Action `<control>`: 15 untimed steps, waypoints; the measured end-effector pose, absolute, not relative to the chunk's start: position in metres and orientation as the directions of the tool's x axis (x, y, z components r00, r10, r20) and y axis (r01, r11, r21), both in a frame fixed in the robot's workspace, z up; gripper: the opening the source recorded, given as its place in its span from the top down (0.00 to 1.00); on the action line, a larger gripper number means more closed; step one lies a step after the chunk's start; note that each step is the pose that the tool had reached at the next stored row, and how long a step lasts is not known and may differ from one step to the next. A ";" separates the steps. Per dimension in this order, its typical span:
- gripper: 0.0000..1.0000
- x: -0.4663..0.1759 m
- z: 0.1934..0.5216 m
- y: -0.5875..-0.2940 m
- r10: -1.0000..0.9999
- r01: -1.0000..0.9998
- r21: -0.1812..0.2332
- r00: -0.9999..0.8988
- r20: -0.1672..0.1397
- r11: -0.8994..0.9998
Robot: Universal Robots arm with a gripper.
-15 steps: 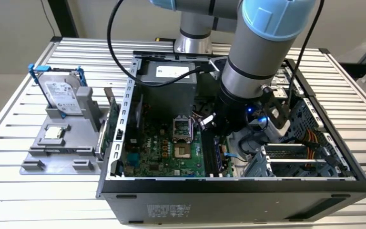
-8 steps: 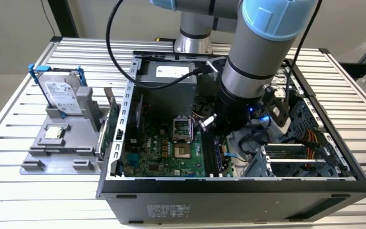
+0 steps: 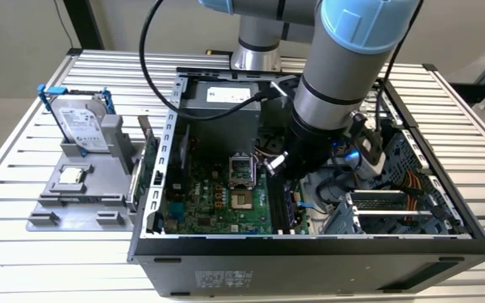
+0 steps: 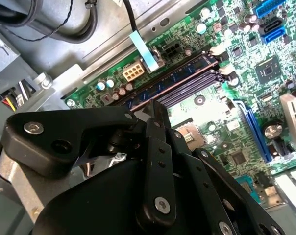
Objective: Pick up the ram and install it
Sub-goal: 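Insert the ram into the slot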
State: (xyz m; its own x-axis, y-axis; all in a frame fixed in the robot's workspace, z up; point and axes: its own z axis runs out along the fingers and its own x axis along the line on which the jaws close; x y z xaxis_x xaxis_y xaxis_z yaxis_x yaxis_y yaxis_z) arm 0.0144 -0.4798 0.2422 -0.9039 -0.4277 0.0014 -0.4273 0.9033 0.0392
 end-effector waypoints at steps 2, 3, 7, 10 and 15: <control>1.00 0.014 0.242 -0.480 -0.442 -0.441 0.039 -0.897 0.001 0.896; 1.00 0.014 0.242 -0.480 -0.449 -0.449 0.039 -0.893 0.001 0.893; 1.00 0.014 0.242 -0.480 -0.476 -0.475 0.039 -0.880 0.001 0.879; 1.00 0.014 0.242 -0.480 -0.497 -0.497 0.039 -0.868 0.001 0.867; 1.00 0.014 0.242 -0.480 -0.542 -0.542 0.039 -0.840 0.001 0.840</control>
State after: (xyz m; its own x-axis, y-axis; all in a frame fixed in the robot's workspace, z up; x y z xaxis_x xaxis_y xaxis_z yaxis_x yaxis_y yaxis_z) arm 0.0138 -0.4795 0.2422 -0.8403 -0.5422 0.0014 -0.5417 0.8396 0.0392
